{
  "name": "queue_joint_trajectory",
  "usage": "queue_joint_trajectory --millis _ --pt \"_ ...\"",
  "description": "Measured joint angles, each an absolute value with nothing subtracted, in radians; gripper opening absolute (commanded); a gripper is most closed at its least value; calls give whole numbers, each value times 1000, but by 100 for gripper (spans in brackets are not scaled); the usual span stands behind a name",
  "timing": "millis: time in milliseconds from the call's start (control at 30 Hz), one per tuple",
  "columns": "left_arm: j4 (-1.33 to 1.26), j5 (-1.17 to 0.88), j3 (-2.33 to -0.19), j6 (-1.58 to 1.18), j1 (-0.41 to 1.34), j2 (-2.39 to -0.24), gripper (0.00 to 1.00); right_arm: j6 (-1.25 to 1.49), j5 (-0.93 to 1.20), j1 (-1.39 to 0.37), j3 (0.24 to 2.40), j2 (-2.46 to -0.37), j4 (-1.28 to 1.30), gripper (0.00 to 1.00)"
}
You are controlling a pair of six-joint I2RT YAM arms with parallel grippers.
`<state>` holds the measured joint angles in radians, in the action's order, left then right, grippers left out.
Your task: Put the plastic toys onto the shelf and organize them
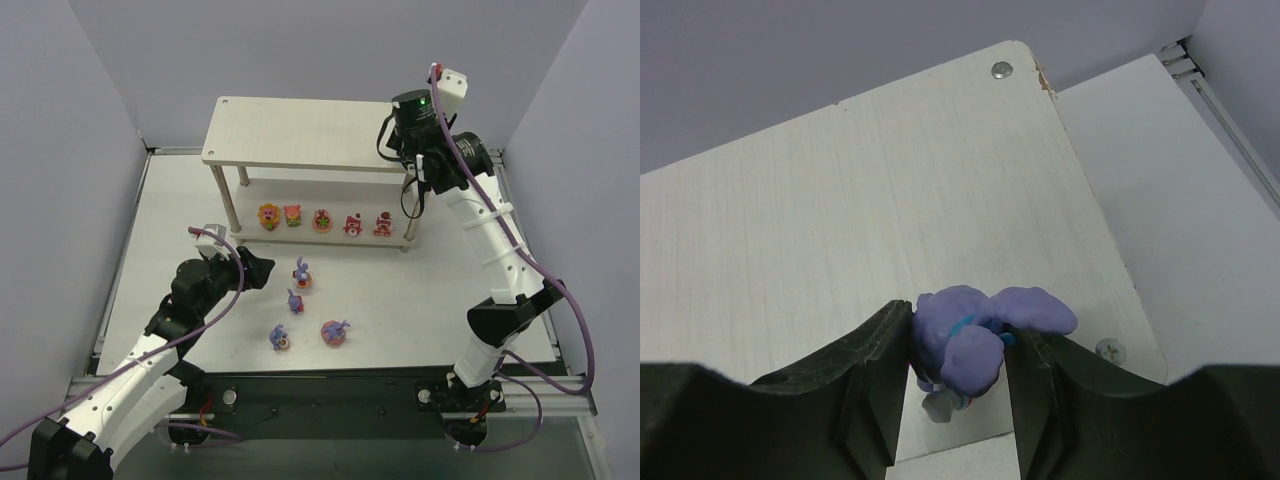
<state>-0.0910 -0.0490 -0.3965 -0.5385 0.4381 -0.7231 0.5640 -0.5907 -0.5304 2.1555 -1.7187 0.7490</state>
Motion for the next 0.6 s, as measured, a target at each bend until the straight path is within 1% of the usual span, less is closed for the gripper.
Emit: queue_joint_trajectory --millis 267,600 --pt "-91 -48 -397 -538 438 -721 89 540 -583 -530 2164 -1735 769 46" --pt "-91 -45 -397 -538 438 -721 89 522 -583 -531 2168 -1745 768 46"
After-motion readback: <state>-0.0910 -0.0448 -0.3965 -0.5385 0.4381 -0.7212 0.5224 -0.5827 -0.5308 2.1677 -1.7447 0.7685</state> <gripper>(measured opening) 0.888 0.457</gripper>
